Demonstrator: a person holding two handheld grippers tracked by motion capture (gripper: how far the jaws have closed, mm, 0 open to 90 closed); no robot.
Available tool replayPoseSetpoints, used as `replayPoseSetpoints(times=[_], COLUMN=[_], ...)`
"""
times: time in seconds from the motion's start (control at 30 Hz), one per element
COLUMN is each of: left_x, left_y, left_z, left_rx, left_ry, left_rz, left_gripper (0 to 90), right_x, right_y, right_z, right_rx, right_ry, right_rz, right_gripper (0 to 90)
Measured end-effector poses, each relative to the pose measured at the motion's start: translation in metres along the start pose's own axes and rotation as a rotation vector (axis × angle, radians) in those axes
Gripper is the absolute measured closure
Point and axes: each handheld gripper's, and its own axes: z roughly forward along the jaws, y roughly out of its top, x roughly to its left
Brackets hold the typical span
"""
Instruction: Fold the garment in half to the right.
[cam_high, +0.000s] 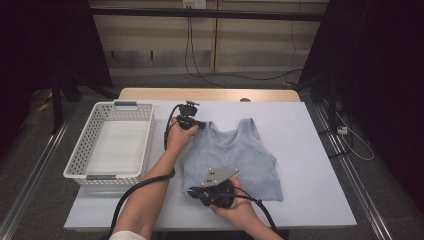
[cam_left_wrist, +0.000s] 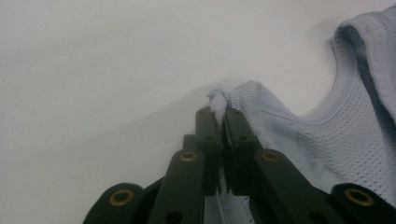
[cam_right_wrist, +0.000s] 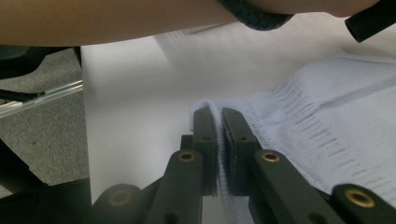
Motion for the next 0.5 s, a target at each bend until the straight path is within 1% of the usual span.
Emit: replayPoseSetpoints(times=[0.07, 0.17, 0.27, 0.33, 0.5], left_x=[0.003, 0.005, 0.008, 0.009, 0.010], left_y=[0.003, 0.008, 0.011, 0.013, 0.016], left_z=[-0.005, -0.012, -0.017, -0.020, -0.027], left_rx=[0.001, 0.011, 0.018, 0.025, 0.026], left_ry=[0.006, -0.003, -0.011, -0.005, -0.023], left_rz=[-0.008, -0.016, -0.045, -0.044, -0.062], left_gripper=[86.4, 86.6, 87.1, 87.1, 87.1], right_x=[0.000, -0.001, 0.000, 0.001, 0.001], right_y=[0.001, 0.004, 0.008, 0.010, 0.014], right_z=[-0.002, -0.005, -0.007, -0.009, -0.013], right_rx=[-0.009, -0.027, -0.041, -0.050, -0.072], right_ry=[0.002, 0.004, 0.005, 0.005, 0.005], right_rz=[0.001, 0.008, 0.010, 0.010, 0.009], right_gripper=[86.1, 86.2, 86.2, 86.3, 86.3])
